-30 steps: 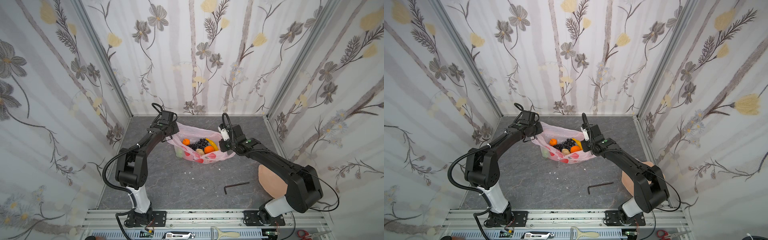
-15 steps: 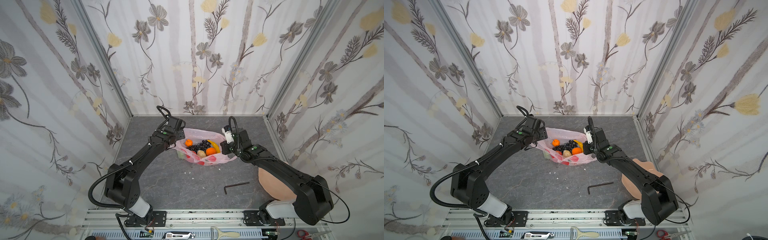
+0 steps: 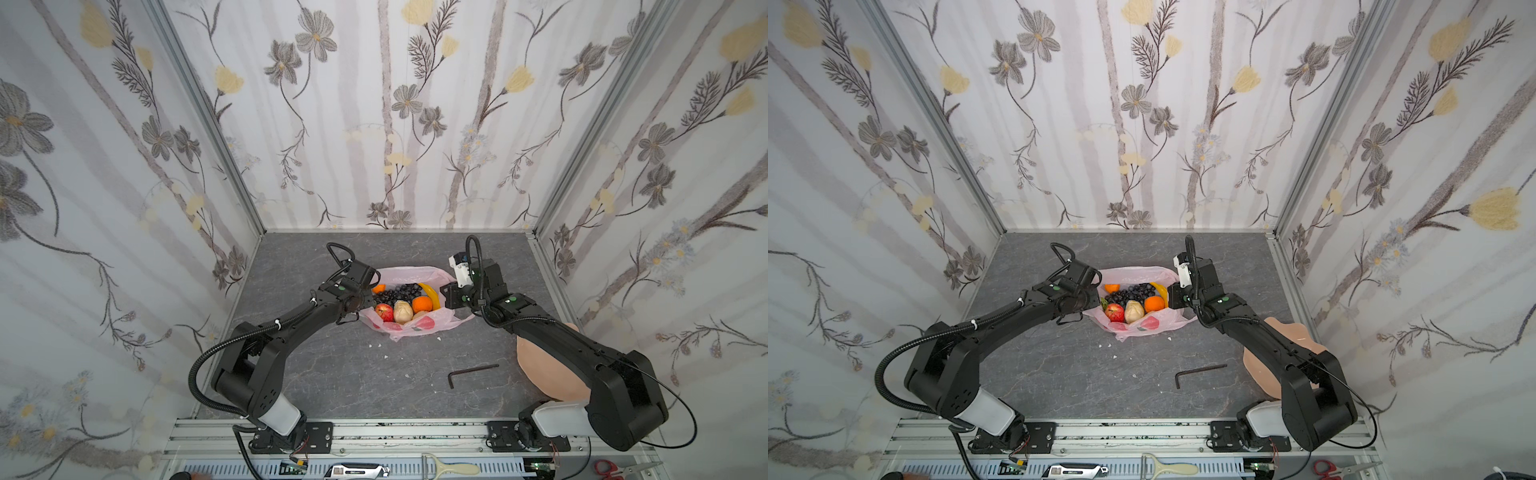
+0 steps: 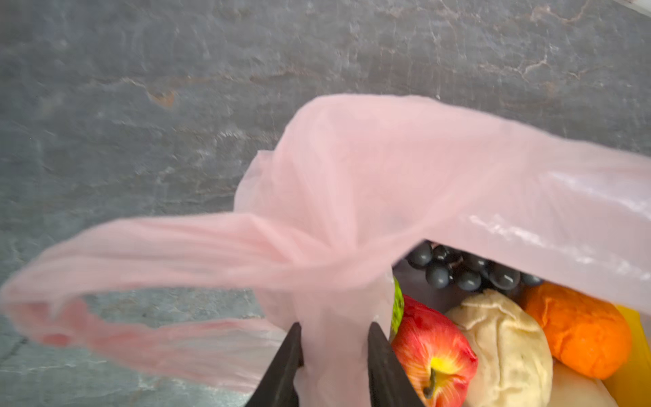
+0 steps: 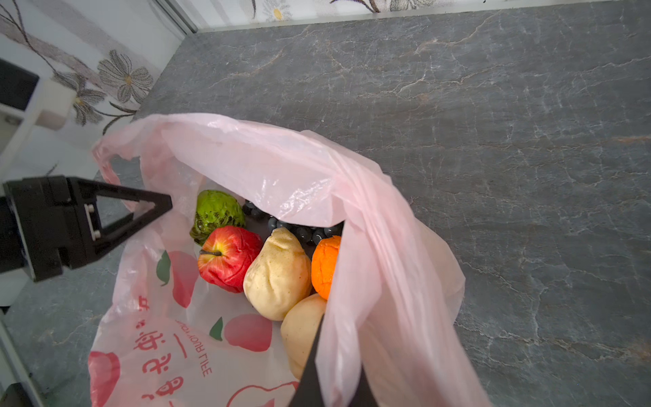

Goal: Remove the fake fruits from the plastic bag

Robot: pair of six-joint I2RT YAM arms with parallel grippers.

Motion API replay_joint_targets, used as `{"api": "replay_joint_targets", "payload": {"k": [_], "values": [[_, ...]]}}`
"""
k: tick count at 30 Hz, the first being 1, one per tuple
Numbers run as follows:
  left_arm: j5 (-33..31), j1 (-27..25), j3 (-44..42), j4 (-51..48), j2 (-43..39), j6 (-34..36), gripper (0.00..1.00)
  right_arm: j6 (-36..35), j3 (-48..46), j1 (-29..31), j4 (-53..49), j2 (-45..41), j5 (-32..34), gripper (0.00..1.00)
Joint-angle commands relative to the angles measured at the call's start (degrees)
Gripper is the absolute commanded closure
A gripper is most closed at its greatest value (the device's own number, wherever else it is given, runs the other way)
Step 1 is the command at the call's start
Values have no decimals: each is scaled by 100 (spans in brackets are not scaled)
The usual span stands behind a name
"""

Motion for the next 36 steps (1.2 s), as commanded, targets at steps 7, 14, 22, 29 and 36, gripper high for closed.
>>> {"api": "replay_joint_targets", "payload": {"k": [7,14,22,29,36], "values": [[263,478,-1728,1334,-1377,-219,100,936,-225,-798,1191,257,-1470,100],[738,1078,-2572,1565,-2133,60,100,2601,-457,-1416,3490,1077,-3207,100],[371,153,-2296,1645,-2065,137,100,1788,319,-850,2215,1226,-2239,100],[279,-286,-2120,1841,-1876,122,100,854,721,-646,549,834,-790,19],[170,-449,-2109,1899,-1752,63,100,556,507,-276,-542,-73,1070,9]]}}
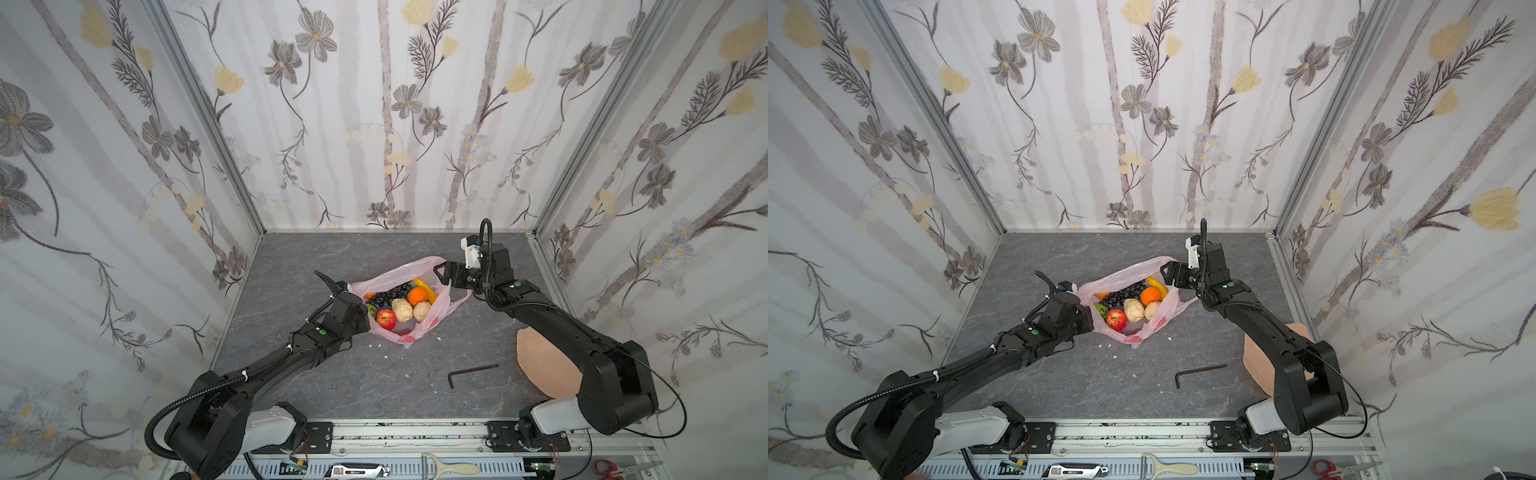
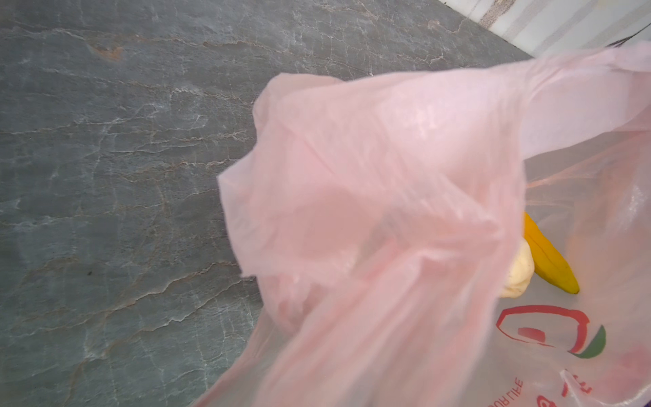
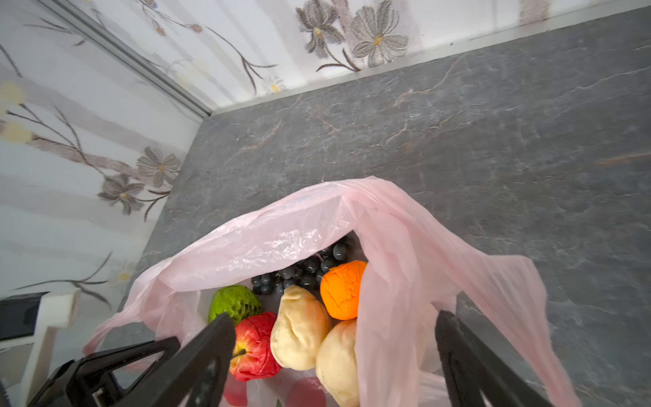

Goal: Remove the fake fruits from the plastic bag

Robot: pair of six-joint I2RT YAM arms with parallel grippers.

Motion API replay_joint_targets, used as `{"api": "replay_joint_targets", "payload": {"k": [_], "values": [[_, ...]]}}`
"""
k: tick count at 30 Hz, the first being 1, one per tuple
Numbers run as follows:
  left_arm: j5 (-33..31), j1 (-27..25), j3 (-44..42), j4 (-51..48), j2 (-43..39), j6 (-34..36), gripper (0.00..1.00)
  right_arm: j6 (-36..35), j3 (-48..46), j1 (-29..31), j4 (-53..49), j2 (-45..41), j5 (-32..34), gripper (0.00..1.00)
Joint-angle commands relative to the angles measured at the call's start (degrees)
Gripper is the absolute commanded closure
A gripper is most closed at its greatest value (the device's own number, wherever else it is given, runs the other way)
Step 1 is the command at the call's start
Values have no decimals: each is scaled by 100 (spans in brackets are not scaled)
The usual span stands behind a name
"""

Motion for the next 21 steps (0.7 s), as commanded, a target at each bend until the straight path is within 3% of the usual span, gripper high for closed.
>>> {"api": "replay_joint_targets", "payload": {"k": [1,7,10,17,19,21], "values": [[-141,-22,46,151,32,-38,100,-150,-250,115,-512,-368,907,9],[-124,-85,117,203,45,-31,100,334,-855,772,-353,-763,1121,14],[31,-106,184,229,100,48,100,730,-1429,939,392,-899,890,15],[410,-140,349,246,305,190,100,698,-1352,1098,576,-338,966,22],[524,-154,410,221,402,258,100,636,-1330,1097,678,-241,862,32],[663,-165,481,146,500,455,96,574,-1261,1084,589,-164,974,54]]}}
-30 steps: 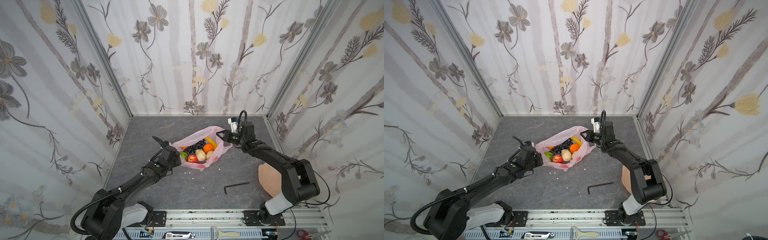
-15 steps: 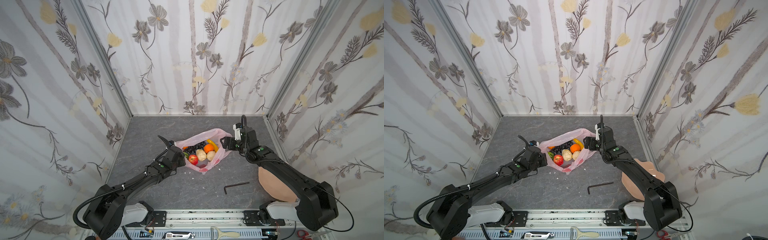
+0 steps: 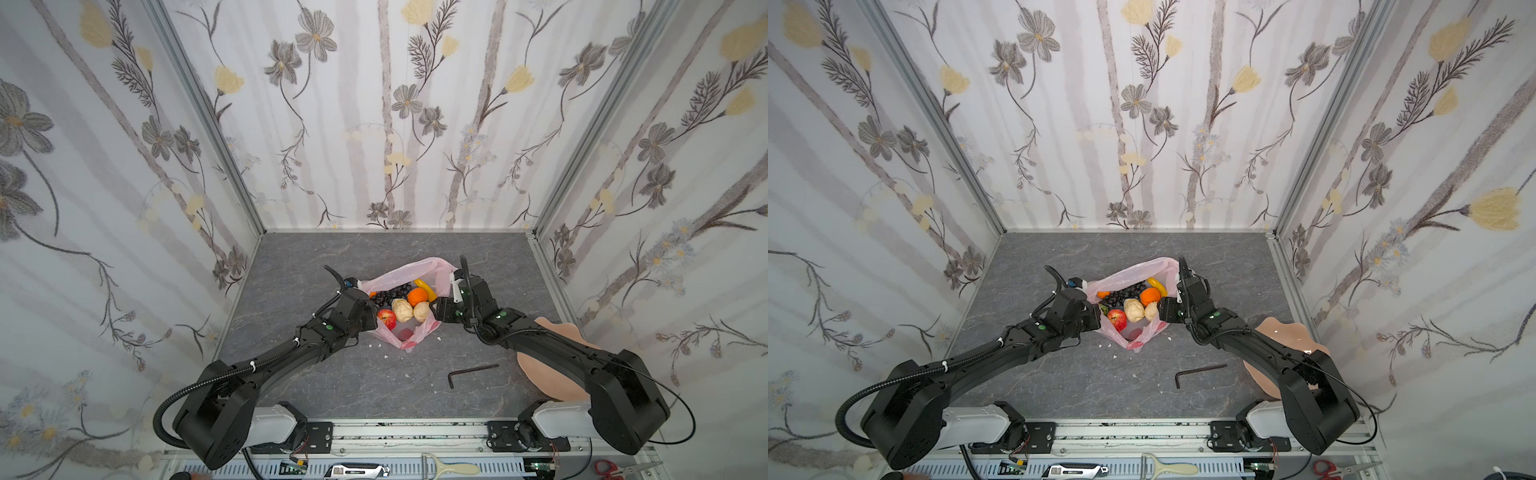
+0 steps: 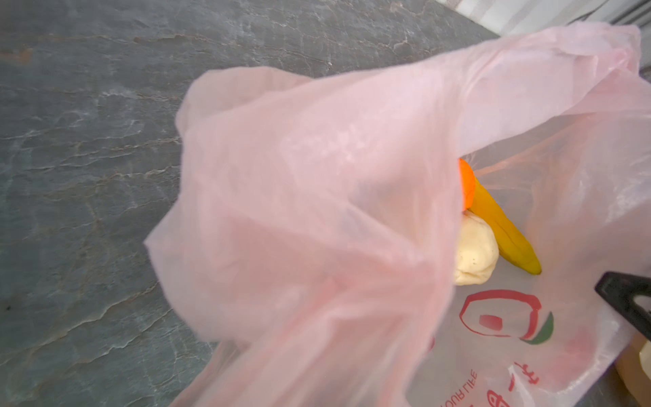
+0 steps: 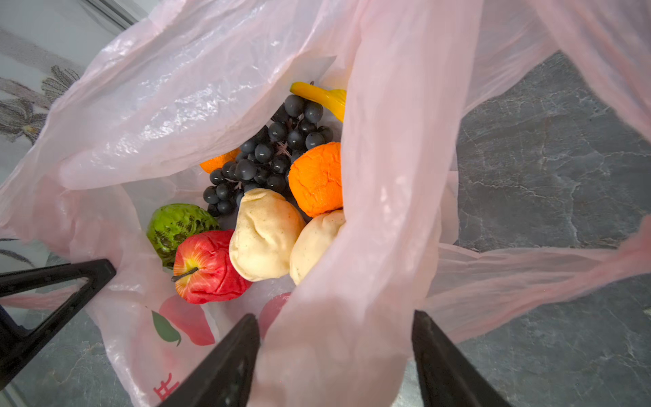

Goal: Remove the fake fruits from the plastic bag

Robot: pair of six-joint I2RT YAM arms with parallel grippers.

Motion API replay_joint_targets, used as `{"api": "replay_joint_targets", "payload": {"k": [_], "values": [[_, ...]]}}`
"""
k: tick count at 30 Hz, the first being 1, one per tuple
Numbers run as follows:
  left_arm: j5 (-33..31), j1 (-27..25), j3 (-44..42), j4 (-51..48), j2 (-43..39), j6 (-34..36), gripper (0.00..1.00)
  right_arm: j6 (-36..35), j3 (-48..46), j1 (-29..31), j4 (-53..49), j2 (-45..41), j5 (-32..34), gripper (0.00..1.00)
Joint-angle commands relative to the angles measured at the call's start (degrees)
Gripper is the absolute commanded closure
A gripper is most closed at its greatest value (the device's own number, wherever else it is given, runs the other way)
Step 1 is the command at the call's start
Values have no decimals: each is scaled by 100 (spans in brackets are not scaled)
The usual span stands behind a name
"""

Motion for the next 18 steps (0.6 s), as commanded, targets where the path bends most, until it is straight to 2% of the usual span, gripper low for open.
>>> {"api": "replay_joint_targets", "payload": {"k": [1,2,4,6,8,11,14,18], "values": [[188,-12,141,-98,81,314,93,-70,107,-34,274,73,171,65],[9,-7,161,-212,53,320,89,-95,72,-76,268,35,220,74],[-281,-11,216,-558,-61,292,69,-112,-112,-320,314,-111,140,86],[-360,-12,291,-898,-183,240,56,-191,-173,-434,256,-289,216,91],[-139,-50,589,-1453,-201,363,46,-339,-144,-369,91,-461,399,91],[-561,-250,1249,-2479,-189,484,34,-336,-112,-318,171,-626,188,91],[-720,-417,1865,-3104,-197,595,26,-323,-53,-298,220,-589,171,91],[-1312,-732,2594,-3633,-29,690,24,-332,3,-289,235,-473,81,93]]}}
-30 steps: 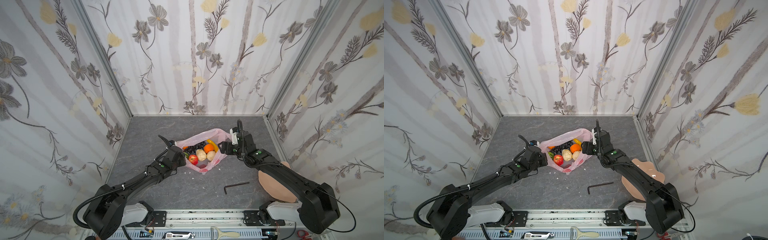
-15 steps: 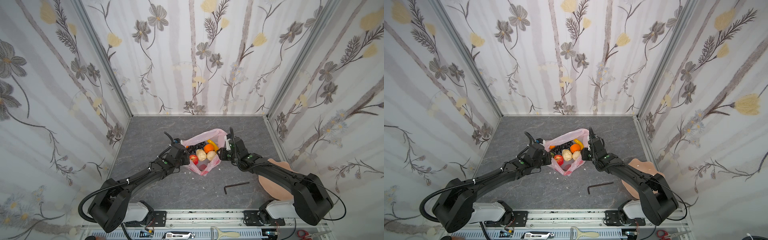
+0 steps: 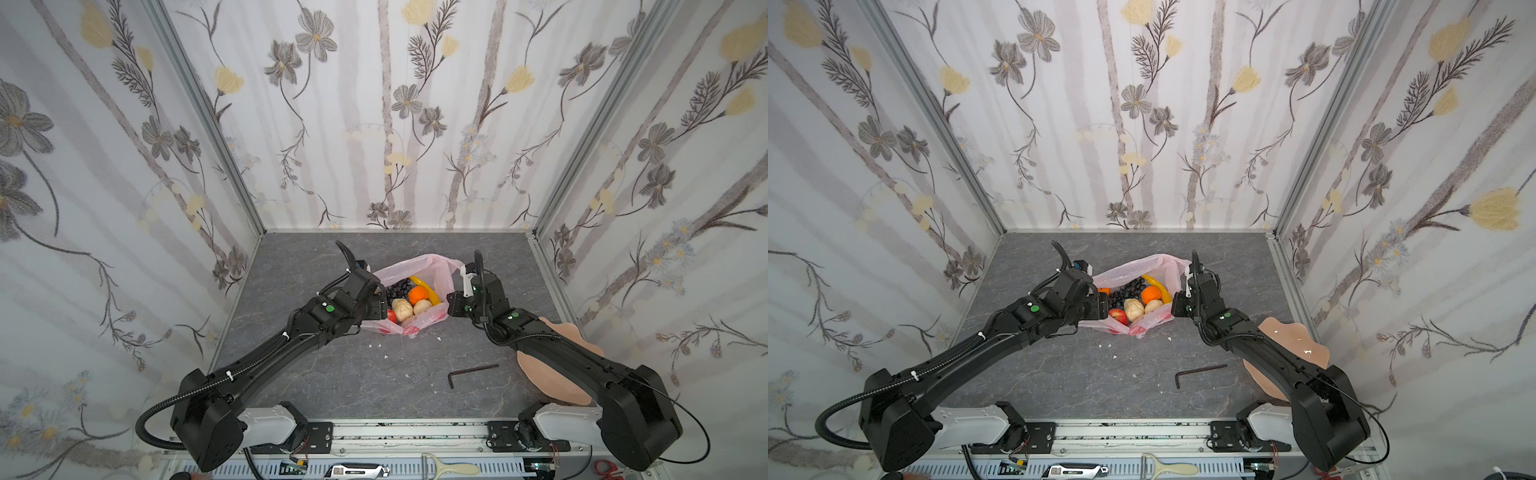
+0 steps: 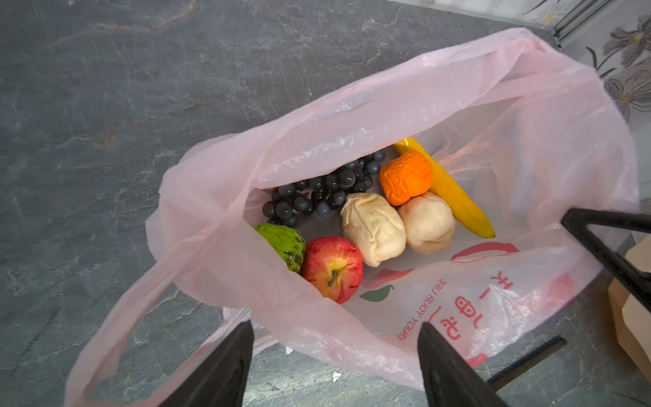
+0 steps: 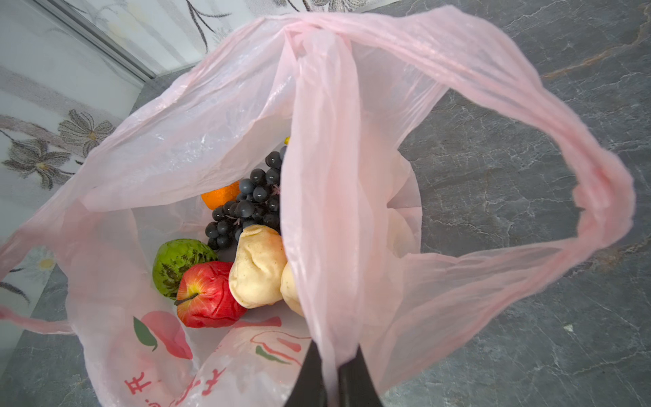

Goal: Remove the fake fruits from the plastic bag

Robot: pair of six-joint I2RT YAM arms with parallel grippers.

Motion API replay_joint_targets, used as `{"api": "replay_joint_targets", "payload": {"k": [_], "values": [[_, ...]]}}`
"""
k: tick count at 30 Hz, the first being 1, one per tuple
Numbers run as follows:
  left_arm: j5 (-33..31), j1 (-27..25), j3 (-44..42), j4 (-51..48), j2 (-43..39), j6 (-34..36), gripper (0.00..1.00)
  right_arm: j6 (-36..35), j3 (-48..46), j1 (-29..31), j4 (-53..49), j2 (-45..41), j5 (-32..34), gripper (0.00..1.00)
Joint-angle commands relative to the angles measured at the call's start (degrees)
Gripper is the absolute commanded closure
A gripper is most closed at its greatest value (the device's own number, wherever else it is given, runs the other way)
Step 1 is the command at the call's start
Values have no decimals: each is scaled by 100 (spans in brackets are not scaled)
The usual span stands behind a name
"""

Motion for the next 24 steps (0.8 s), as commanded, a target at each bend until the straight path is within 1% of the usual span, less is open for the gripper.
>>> {"api": "replay_joint_targets", "payload": {"k": [1,3,7,9,10,13,15,16,17,20,21,22,24], "values": [[-811,-222,514,-836,214,211,23,-60,36,21,212,34,-72,93],[-1264,-317,820,-977,451,281,22,-60,-10,19,242,-3,-42,93],[-2318,-341,1135,-1030,1048,653,8,-76,-69,21,189,-104,11,92],[-2771,-304,1370,-1097,1457,938,4,-76,-116,17,214,-170,33,92],[-2932,-252,1444,-1110,1690,1061,3,-76,-115,25,222,-190,42,92],[-2973,-13,1659,-1150,2289,1142,4,-76,-116,18,241,-225,43,92],[-2906,150,1736,-1158,2585,1121,7,-67,-298,8,259,-234,51,92],[-2823,260,1767,-1163,2745,1094,12,-69,-315,17,259,-243,57,92],[-2705,395,1803,-1167,2890,1068,16,-70,-334,6,268,-243,74,92],[-2306,764,1860,-1150,3213,906,24,-69,-418,-89,336,-252,34,92],[-2074,930,1861,-1122,3300,854,27,-80,-446,-116,366,-252,-3,92],[-1781,1117,1861,-1066,3370,814,31,-115,-497,-163,417,-244,-33,92],[-1308,1501,1861,-925,3458,730,45,-197,-595,-284,558,-203,-65,92]]}}
